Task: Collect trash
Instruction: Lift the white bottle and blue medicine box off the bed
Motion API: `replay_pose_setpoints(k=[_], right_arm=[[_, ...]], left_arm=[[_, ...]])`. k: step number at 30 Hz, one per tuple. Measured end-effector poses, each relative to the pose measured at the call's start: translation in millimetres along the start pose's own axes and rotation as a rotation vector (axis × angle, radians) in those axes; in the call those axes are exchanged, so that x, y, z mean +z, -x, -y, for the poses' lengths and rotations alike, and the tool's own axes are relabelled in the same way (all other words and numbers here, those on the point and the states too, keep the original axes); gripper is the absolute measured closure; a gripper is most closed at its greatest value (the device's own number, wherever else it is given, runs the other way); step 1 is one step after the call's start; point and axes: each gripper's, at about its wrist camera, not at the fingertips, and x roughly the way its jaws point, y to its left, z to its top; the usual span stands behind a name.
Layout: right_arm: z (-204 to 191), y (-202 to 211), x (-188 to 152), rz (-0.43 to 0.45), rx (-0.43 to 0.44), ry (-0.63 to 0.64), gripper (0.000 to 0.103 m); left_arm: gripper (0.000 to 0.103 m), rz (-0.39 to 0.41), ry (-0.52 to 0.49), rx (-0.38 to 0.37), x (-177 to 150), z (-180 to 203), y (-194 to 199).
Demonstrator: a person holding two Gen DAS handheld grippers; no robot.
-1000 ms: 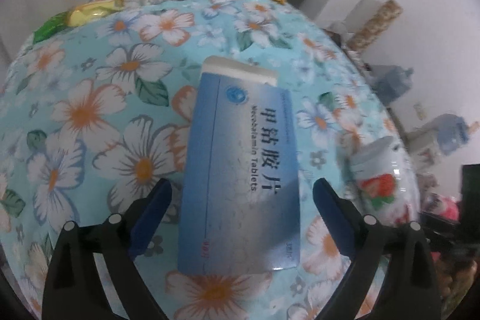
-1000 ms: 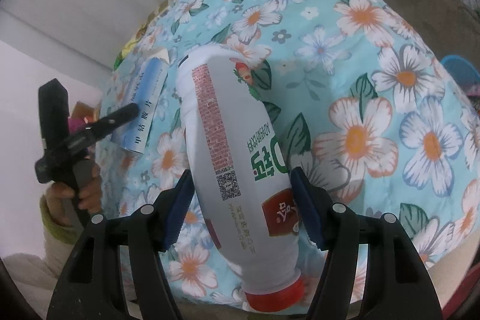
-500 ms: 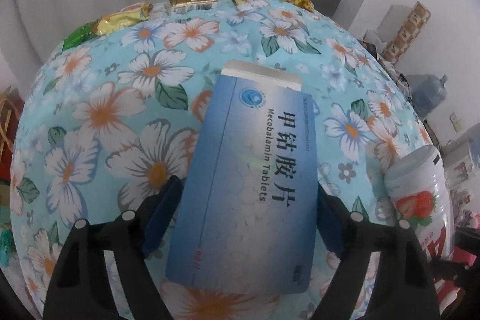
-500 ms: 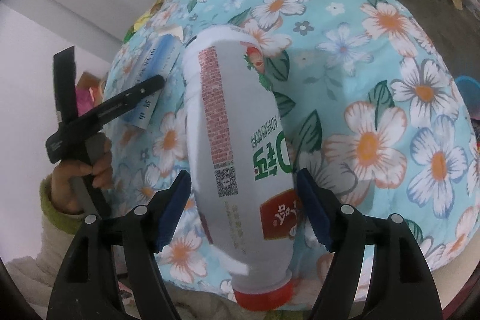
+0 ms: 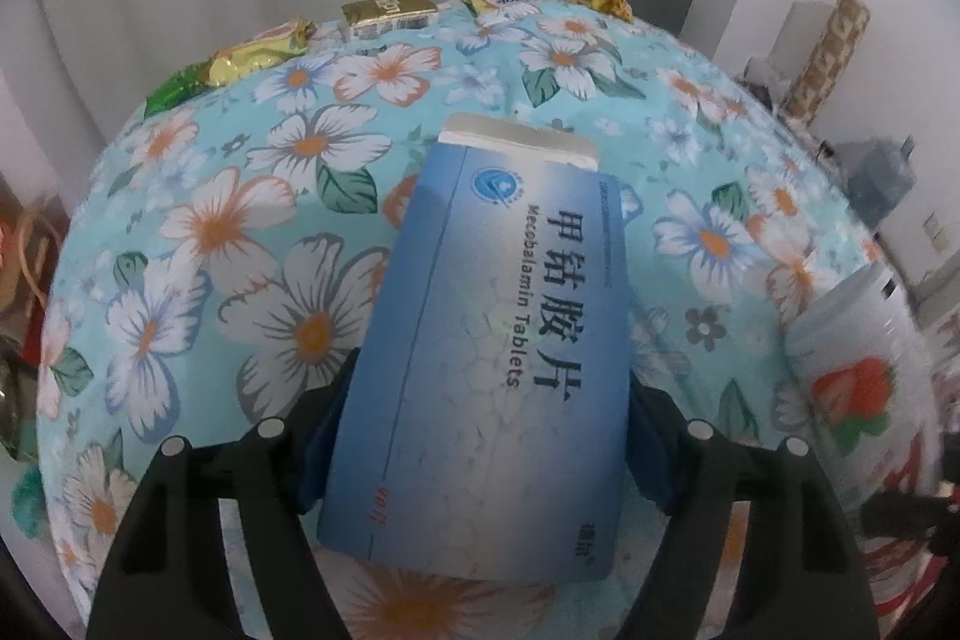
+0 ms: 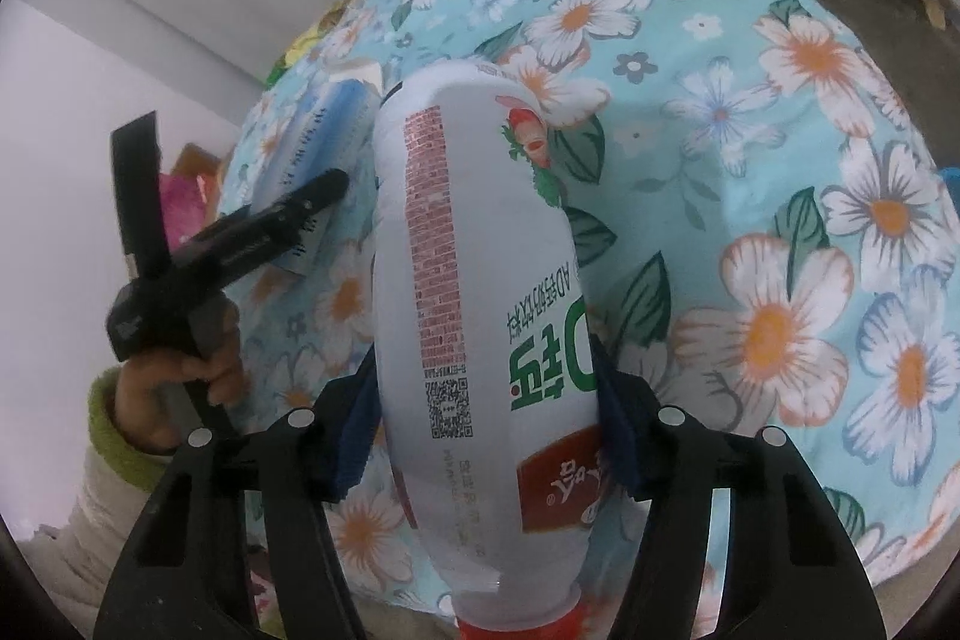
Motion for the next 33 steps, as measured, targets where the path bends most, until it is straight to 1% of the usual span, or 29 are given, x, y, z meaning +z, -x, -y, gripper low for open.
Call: replay_pose_setpoints(k=[2,6,11,13,16,19,21,23,25,27,29,33], right_arm=[[5,0,-1,0.008,0.033,-0.001,0.045],[16,0,0,-0.002,0.109,-0.018,0.045],[20,-3,4,-0.019,0.15,-0.017,0.047],[18,-5,9,-0.051,0.141,-0.032,0.047],[12,-5,14,-0.086,0.111,-0.053,0.047],[8,-5,9,-0.091,0.095,-0.046,0.047],[8,-5,7,-0.076,0.094,-0.039,0.047],[9,-5,6,-0.053,0.106,-0.045,0.047],[8,-4,2,-0.026,0.095,-0.029,0.047],[7,-4,0,-0.015,0.075,-0.051,0.047],[4,-3,-4,0.002,0.062,-0.07,0.047],[2,-4,-8,0.044,0.042,-0.095,0.047]], left_arm=[[0.029,0.01,-0.013,0.015,0,2,-1],[0.029,0.035,-0.008,0.02,-3,1,-1],[0.029,0.062,-0.039,0.019,-5,2,-2],[0.029,0.055,-0.069,0.031,-4,4,-3],[0.029,-0.002,-0.062,0.051,5,8,-6],[0.027,-0.003,-0.044,0.048,6,5,-7],[0.027,0.02,-0.035,0.047,2,4,-6],[0.027,0.065,-0.037,0.049,-5,5,-4],[0.027,0.095,-0.029,0.035,-9,3,-3],[0.027,0.096,-0.007,0.019,-8,0,-2],[0.027,0.082,0.002,0.028,-7,1,-2],[0.026,0.095,-0.013,0.033,-7,3,-4]])
